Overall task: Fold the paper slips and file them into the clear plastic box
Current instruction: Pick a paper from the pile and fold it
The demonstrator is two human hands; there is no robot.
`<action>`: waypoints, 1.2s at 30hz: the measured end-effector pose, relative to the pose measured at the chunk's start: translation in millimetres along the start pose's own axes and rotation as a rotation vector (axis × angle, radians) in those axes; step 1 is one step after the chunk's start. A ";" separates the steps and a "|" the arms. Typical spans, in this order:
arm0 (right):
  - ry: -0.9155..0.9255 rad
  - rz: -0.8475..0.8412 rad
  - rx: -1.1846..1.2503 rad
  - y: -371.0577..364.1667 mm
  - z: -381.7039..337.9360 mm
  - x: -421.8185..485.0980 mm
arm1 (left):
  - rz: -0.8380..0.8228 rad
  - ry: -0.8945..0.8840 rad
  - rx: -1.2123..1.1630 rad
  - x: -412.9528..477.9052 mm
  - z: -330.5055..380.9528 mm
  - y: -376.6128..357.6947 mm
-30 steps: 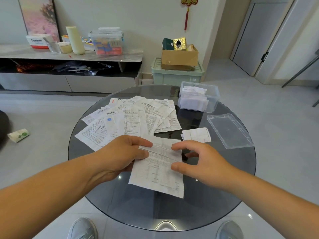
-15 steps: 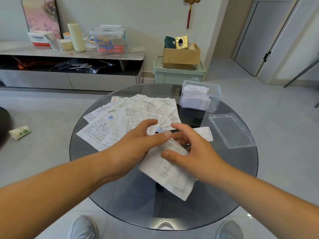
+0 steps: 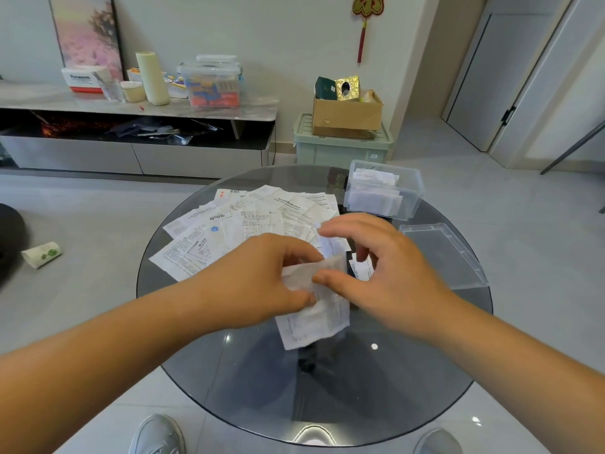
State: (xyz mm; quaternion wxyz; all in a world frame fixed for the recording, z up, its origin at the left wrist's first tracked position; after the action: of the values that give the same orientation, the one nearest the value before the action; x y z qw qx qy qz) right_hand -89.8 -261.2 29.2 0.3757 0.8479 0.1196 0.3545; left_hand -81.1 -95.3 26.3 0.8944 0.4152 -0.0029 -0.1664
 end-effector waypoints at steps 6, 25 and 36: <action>0.065 0.007 -0.019 5.5 -4.2 4.7 | 0.240 -0.118 0.165 -6.3 8.8 19.0; -0.358 -0.329 0.104 -28.5 41.6 -64.1 | 0.048 -0.118 0.308 -8.2 -39.0 -39.6; -0.480 -0.237 -0.108 -40.2 59.1 -47.9 | 0.166 0.172 0.314 17.7 -51.1 -44.2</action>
State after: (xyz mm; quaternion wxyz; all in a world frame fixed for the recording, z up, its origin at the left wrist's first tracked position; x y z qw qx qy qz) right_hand -80.9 -288.6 -52.0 0.4769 0.8664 0.1064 0.1028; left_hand -70.1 -89.3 -42.3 0.8262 0.5607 0.0133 -0.0535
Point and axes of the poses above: each hand's wrist, its own x-axis towards the middle knuckle, its own y-axis out of the back of the hand, z = x × y, the point moved 5 cm from there along x, towards the middle knuckle, and after that the axes turned 15 degrees about y, right-handed, at the moved point
